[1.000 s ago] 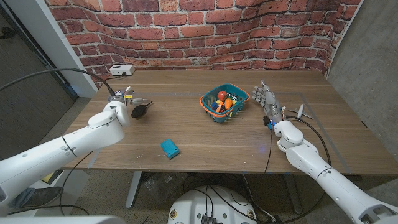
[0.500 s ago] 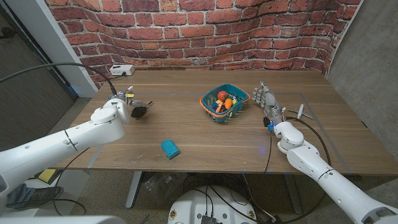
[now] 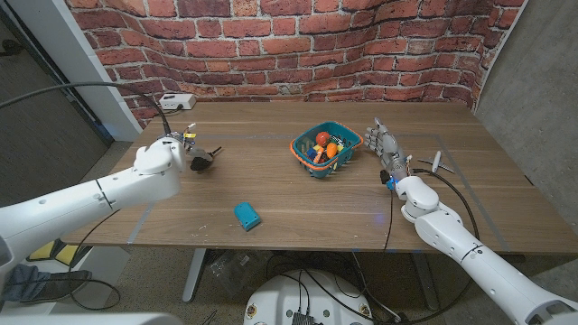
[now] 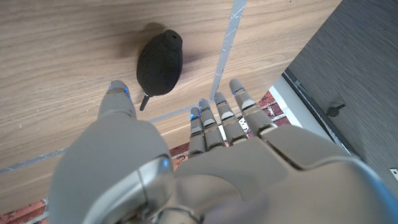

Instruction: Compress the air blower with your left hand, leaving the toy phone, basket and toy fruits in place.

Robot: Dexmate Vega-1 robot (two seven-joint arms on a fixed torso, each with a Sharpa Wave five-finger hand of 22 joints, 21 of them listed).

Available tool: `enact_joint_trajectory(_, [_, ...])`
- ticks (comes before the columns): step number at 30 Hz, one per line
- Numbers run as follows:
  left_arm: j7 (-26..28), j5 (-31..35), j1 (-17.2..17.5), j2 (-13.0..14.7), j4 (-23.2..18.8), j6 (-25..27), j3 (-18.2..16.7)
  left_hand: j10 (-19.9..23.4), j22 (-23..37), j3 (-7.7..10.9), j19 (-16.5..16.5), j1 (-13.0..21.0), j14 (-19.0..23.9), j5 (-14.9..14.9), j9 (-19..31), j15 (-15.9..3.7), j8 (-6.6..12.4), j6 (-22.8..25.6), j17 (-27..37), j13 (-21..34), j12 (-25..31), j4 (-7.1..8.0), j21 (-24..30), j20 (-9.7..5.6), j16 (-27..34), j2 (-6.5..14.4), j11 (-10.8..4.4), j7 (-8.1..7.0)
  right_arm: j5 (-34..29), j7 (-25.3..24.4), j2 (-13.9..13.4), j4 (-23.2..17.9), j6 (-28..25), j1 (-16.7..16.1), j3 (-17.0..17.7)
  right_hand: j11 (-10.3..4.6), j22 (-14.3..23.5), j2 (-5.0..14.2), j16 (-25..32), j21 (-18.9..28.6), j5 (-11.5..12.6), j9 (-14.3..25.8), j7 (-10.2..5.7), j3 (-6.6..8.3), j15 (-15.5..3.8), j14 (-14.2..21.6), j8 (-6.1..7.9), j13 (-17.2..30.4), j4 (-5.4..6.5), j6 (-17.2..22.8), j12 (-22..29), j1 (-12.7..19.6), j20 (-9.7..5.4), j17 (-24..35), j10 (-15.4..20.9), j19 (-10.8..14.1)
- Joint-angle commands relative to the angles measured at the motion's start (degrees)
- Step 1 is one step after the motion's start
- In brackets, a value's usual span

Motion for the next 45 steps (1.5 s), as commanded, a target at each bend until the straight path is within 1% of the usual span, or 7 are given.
enact_joint_trajectory(1, [-8.6, 7.7, -3.7, -0.5, 1.9, 0.1, 4.0, 0.1, 0.1, 0.24, 0.3, 0.8, 0.7, -0.3, 0.1, -1.54, 0.21, 0.2, 0.2, 0.3, 0.0, -0.52, 0.1, -0.08, 0.0, -0.1, -0.42, -0.28, -0.8, -1.4, -0.3, -1.6, -0.8, -0.8, 0.0, 0.00, 0.2, 0.39, 0.0, -0.2, -0.1, 0.2, 0.13, 0.16, 0.01, 0.5, -0.17, 0.0, -0.14, 0.1, -0.1, 0.4, -0.09, 0.1, 0.7, 0.4])
enact_joint_trajectory(7, [-11.3, 11.3, -4.0, -1.5, 3.1, 0.2, 4.7, 0.1, 0.2, 0.41, 0.3, 1.4, 0.6, -0.3, 0.1, -1.76, 0.06, 0.1, 0.2, 0.3, -0.1, -0.75, 0.0, -0.10, -0.1, 0.0, -0.85, -0.48, -1.1, -2.0, -0.7, -2.6, -1.1, -1.4, 0.2, -0.01, 0.2, 0.41, 0.0, -0.3, -0.1, 0.2, 0.09, 0.15, 0.08, 0.6, -0.18, 0.0, -0.15, 0.1, -0.1, 0.4, -0.11, 0.1, 0.7, 0.5])
enact_joint_trajectory(11, [-11.5, 11.0, -3.0, -2.0, 3.9, -1.2, 3.3, 0.0, 0.2, 0.53, 0.3, 1.8, 0.6, -0.3, 0.1, -1.79, -0.03, 0.0, 0.2, 0.3, -0.2, -0.86, 0.0, -0.06, -0.2, 0.2, -0.81, -0.60, -1.0, -2.3, -0.9, -3.2, -1.4, -1.8, 0.4, -0.02, 0.2, 0.43, 0.0, -0.4, -0.1, 0.2, 0.07, 0.15, 0.05, 0.6, -0.18, 0.0, -0.16, 0.1, -0.2, 0.4, -0.06, 0.1, 0.8, 0.5])
enact_joint_trajectory(25, [-14.9, 13.3, -1.8, -3.7, 6.2, -3.7, 2.2, 0.1, 0.2, 0.81, 0.2, 2.6, 0.7, -0.5, 0.2, -1.93, -0.11, 0.1, 0.3, 0.4, -0.3, -1.03, -0.2, -0.13, -0.3, 0.6, -0.97, -0.76, -1.1, -1.4, -0.8, -2.7, -2.0, -0.8, -0.1, -0.04, 0.2, 0.47, 0.0, -0.6, -0.1, 0.2, 0.10, 0.15, 0.01, 0.6, -0.20, 0.0, -0.22, 0.1, -0.2, 0.4, -0.08, 0.1, 0.8, 0.6])
enact_joint_trajectory(33, [-14.7, 16.1, -1.6, -5.8, 8.7, -2.8, 3.1, 0.8, 0.2, 0.93, 0.3, 2.8, 1.1, -0.7, 0.2, -1.96, 0.02, 0.7, 0.3, 0.4, -0.1, -0.97, -0.3, -0.31, -0.2, 0.9, -1.13, -0.66, -0.9, -1.6, -0.6, -2.6, -2.5, -0.5, -0.1, -0.01, 0.2, 0.49, 0.0, -0.7, -0.1, 0.2, 0.12, 0.14, 0.02, 0.7, -0.21, 0.1, -0.24, 0.1, -0.2, 0.4, -0.08, 0.1, 0.8, 0.6])
enact_joint_trajectory(38, [-13.7, 16.6, -0.9, -7.0, 9.7, -2.5, 2.5, 1.2, 0.2, 1.05, 0.7, 3.1, 1.6, -0.8, 0.2, -2.23, 0.18, 1.3, 0.3, 0.4, 0.0, -0.97, -0.2, -0.54, 0.0, 1.2, -1.28, -0.80, -0.6, -1.9, -0.5, -2.6, -2.7, -0.6, 0.0, 0.01, 0.2, 0.49, -0.1, -0.8, -0.1, 0.2, 0.12, 0.14, 0.01, 0.6, -0.22, 0.1, -0.26, 0.1, -0.2, 0.4, -0.10, 0.1, 0.8, 0.6])
enact_joint_trajectory(45, [-13.1, 16.4, -0.4, -7.8, 10.7, -2.7, 2.2, 2.3, 0.2, 2.12, 2.2, 5.8, 3.0, -0.9, 0.2, -2.76, 0.38, 2.5, 0.2, 0.4, 0.1, -1.85, 0.2, -0.54, 0.1, 2.2, -1.74, -0.65, -0.5, -1.7, -0.3, -1.9, -1.9, -0.7, 0.1, -0.03, 0.2, 0.50, -0.1, -0.8, -0.1, 0.2, 0.11, 0.14, 0.02, 0.6, -0.24, 0.1, -0.27, 0.1, -0.3, 0.4, -0.10, 0.1, 0.8, 0.7])
